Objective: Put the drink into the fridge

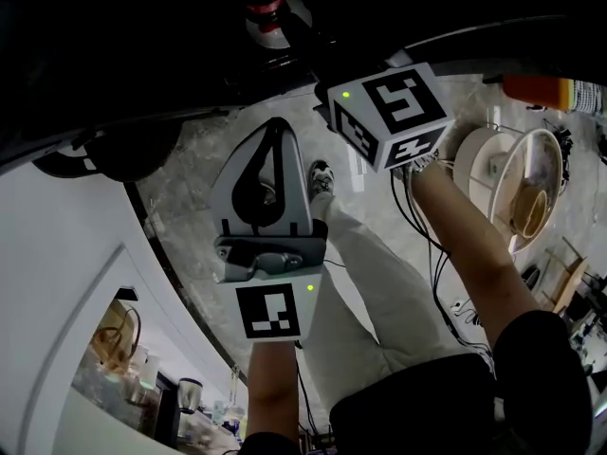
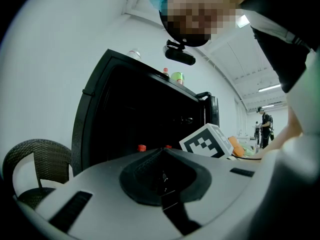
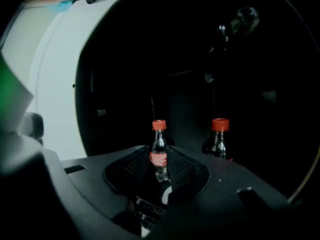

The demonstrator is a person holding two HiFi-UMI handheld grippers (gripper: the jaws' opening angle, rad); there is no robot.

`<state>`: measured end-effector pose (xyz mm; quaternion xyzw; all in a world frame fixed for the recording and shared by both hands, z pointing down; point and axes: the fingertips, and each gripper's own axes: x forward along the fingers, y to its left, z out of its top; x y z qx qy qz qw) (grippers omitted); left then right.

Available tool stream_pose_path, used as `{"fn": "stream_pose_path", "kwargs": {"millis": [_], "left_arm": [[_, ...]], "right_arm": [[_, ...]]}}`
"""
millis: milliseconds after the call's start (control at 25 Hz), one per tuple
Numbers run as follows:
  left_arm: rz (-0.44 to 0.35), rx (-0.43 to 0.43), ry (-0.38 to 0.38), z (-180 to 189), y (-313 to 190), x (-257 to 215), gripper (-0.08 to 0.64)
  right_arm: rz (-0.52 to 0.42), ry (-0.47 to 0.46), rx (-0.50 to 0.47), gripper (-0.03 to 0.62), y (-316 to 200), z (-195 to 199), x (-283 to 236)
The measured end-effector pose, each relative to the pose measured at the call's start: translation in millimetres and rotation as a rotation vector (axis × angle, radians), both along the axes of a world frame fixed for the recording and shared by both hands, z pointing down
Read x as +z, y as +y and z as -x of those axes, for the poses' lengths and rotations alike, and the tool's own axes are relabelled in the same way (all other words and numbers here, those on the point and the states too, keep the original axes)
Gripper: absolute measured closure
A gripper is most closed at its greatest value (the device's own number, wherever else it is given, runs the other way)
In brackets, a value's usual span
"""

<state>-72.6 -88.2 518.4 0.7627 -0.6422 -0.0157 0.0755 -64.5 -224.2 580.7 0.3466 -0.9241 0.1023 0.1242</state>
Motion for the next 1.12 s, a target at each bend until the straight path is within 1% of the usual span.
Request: {"fn": "stream_pose_path", "kwargs": {"millis": [80,200,280,400,560,640,720,880,1000,1120], "left_arm": [[0.003,0.006,0.013,-3.5,3.8,0.4,0.551],[0.006,0.011,0.043,-10.9,7.3,-0.5,0.551],[0.008,0.016,0.049,-16.0,9.8,-1.7,0.551],[0.009,0.015,0.053,-19.4,15.8,-4.0,0.551],[0.026,0.008,0.068,-22.8,26.7,-4.0,0.551],[0.035,-0.001,0.073,-23.3,31.8,-3.6,0.551],[0.044,-0.012,0.078,-23.6,37.4,-3.9,0.551],[0.078,-0.023,0.097,-25.3,48.6,-6.9,0.551],[0.07,-0.02,0.106,-26.5,53.2,-21.8,0.551],[0.062,-0.004,0.093,-29.1,55.8,-40.0,0.551]], "right_arm": [[-0.012,-0.005,0.003,0.504,11.5,-5.6,-2.6],[-0.019,-0.021,0.01,0.531,29.5,-15.3,-6.2],[-0.018,-0.033,0.013,0.553,42.9,-21.2,-9.1],[-0.018,-0.039,-0.017,0.572,66.4,-23.3,-14.8],[-0.01,-0.026,-0.122,0.577,100.9,-22.8,-14.9],[0.008,-0.039,-0.147,0.578,114.1,-23.9,-16.9],[0.027,-0.058,-0.153,0.578,125.9,-27.4,-20.2],[0.063,-0.059,-0.147,0.578,147.0,-40.4,-23.6],[0.082,-0.074,-0.15,0.578,158.7,-45.7,-35.8],[0.09,-0.104,-0.175,0.578,168.2,-50.3,-55.1]]}}
